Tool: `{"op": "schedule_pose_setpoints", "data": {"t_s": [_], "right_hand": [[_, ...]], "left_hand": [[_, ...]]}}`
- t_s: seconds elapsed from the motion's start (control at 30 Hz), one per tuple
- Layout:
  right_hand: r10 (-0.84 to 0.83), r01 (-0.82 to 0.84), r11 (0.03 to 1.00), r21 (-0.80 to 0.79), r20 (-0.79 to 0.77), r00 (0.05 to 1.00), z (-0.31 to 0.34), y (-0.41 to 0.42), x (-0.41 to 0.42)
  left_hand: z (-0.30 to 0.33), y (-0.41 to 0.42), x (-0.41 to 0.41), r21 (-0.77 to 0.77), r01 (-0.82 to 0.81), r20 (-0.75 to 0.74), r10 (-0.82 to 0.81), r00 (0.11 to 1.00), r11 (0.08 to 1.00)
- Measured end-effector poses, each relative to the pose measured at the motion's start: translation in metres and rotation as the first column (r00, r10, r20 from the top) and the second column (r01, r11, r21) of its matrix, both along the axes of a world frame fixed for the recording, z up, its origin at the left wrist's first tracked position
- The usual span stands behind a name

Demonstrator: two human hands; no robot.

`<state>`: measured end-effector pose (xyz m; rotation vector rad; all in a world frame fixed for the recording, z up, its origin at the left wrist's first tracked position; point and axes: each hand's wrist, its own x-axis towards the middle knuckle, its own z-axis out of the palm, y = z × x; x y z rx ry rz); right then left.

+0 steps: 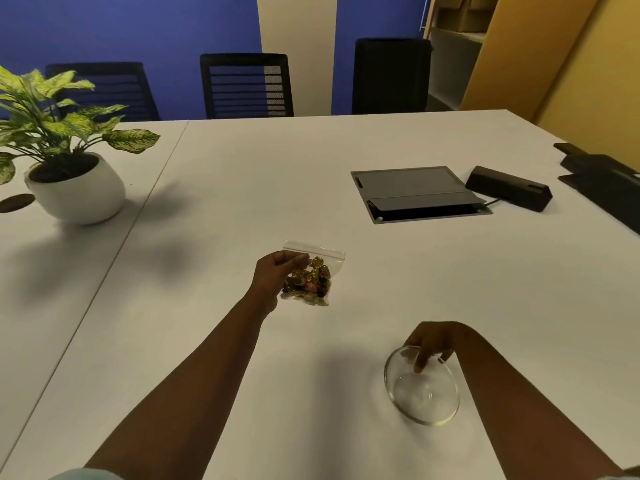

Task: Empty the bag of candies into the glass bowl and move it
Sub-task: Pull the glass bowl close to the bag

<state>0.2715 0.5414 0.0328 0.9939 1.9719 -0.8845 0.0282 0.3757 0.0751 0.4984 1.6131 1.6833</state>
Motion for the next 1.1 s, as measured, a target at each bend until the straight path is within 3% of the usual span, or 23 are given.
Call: {"op": "schedule_pose_setpoints", "data": {"t_s": [0.17,0.5,0.73,0.93,1.1], "right_hand": [[-0.165,0.162,0.986,-0.039,-0.075,0.983,-0.004,-0.005,0.006],[-0.320,0.313,0.947,-0.067,-0.190,0.928,0.000,-0.002,-0.001],[-0.436,0.443,0.894,-0.062,-0.341,0.832,0.002,-0.008,-0.029],[-0.591,0.632,0.771,-0.078,-0.454,0.666,-0.006,-0.016,-0.056],[-0.600,0.658,0.750,-0.067,-0.488,0.634,-0.013,-0.021,-0.072]], "left_hand": [[-0.005,0.002,0.012,-0.015,-0.024,0.036,0.025,0.999,1.000],[-0.004,-0.003,0.016,-0.041,-0.067,0.049,0.069,0.996,0.997],[-0.003,-0.013,0.007,-0.074,-0.117,0.034,0.120,0.992,0.990],[-0.005,-0.021,0.003,-0.104,-0.156,0.042,0.161,0.986,0.982],[-0.004,-0.028,0.000,-0.121,-0.185,0.037,0.191,0.981,0.975]]}}
